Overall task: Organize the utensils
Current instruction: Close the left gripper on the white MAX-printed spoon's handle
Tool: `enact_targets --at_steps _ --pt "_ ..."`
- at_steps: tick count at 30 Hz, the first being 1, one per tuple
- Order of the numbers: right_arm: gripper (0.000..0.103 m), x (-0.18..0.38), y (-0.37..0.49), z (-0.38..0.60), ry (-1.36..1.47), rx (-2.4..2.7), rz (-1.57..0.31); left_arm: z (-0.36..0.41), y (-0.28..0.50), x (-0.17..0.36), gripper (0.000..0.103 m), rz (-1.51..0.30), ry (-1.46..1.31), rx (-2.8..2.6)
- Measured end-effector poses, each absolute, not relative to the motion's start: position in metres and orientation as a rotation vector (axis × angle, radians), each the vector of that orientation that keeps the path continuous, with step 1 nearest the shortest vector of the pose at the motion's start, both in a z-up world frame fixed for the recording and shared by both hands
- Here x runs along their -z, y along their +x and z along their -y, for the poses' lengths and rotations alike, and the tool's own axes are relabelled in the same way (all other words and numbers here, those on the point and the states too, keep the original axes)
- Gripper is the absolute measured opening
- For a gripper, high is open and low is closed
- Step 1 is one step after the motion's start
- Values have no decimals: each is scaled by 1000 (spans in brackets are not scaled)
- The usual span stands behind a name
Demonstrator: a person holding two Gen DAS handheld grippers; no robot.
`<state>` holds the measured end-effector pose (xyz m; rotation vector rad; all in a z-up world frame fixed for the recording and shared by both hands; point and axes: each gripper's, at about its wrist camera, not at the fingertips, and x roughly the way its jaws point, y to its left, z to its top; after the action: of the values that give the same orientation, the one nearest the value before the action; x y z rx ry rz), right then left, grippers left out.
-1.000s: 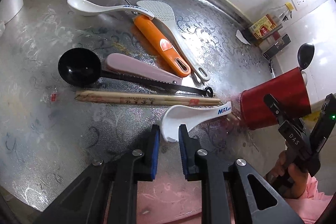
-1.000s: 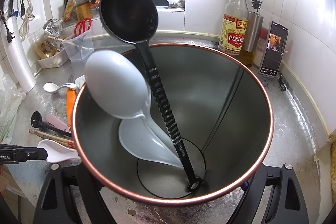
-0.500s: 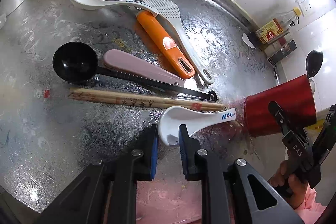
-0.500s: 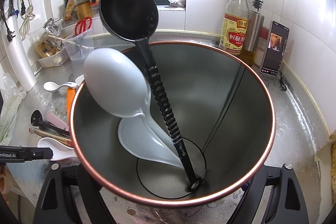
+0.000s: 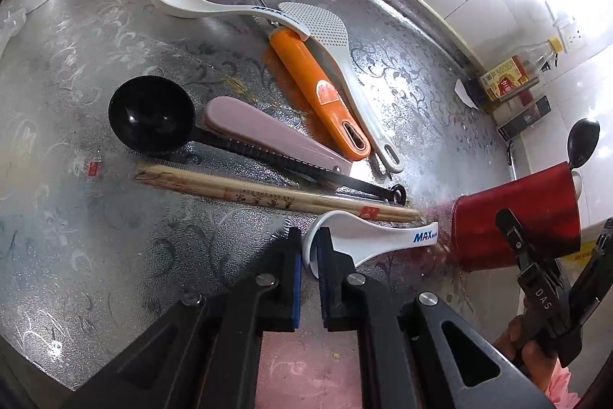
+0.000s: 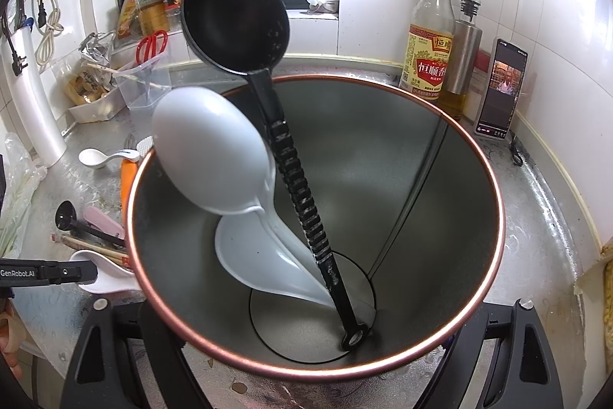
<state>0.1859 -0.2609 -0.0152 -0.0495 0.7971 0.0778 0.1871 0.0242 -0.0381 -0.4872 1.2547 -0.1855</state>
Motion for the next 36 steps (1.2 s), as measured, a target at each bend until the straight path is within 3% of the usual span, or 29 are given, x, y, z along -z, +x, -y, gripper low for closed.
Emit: enact_targets --at_steps 20,36 --pt "91 15 188 261 -52 -82 -797 -35 182 12 6 -1174 -473 164" --pt "91 16 187 262 -53 -83 -797 -21 190 38 8 -1242 -468 185"
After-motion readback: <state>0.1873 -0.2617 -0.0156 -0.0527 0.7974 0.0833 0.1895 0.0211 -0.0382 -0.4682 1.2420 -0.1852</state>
